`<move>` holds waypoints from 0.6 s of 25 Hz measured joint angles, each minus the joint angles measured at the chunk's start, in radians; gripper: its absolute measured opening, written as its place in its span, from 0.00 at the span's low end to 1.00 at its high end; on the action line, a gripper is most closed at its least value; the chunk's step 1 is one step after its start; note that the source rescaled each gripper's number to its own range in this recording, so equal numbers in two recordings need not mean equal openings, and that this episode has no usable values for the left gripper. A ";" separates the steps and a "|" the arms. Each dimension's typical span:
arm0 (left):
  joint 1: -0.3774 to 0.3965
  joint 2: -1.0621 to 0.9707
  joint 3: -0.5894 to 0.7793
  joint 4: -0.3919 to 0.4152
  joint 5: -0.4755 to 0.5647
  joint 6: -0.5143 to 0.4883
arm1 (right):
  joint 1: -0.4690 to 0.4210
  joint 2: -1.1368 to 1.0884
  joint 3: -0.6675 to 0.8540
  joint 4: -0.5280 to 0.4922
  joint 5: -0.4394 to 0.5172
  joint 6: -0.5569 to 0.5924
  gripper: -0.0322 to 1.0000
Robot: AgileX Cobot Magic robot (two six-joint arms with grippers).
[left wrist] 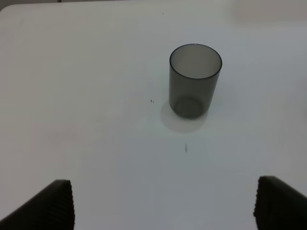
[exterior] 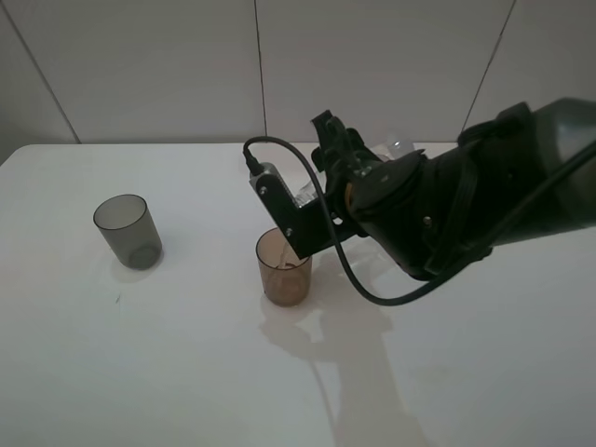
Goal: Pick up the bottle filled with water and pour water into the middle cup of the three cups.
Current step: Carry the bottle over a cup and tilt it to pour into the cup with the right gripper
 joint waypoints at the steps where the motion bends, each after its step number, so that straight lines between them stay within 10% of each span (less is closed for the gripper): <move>1: 0.000 0.000 0.000 0.000 0.000 0.000 | 0.000 0.000 0.000 0.000 0.004 0.000 0.05; 15: 0.000 0.000 0.000 0.000 0.000 0.000 | 0.000 0.000 0.000 -0.001 0.005 -0.077 0.05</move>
